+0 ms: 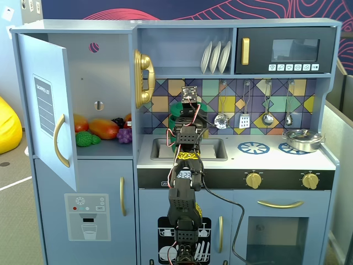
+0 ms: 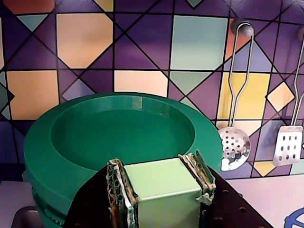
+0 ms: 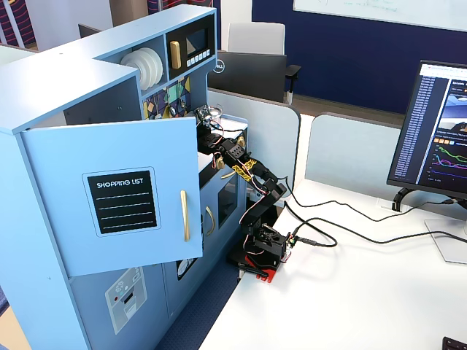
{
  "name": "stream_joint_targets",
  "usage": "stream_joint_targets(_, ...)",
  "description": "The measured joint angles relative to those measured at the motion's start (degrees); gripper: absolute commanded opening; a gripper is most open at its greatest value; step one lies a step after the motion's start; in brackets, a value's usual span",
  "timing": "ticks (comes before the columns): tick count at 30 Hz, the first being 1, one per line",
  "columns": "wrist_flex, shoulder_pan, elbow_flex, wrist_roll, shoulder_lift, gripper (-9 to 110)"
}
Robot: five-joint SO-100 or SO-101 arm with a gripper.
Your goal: Pick up the lid from the counter and put it on the green recipient
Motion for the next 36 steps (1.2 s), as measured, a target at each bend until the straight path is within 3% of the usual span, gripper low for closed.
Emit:
stream_joint_targets(21,0.00,-1.58,-2.55,-2.02,-8.00,0)
stream_joint_targets(28,0.00,-1.49,-2.55,-1.41,-8.00,31)
stream_joint_targets(36,0.00,-1.14,-6.59,-0.53,-7.56,37)
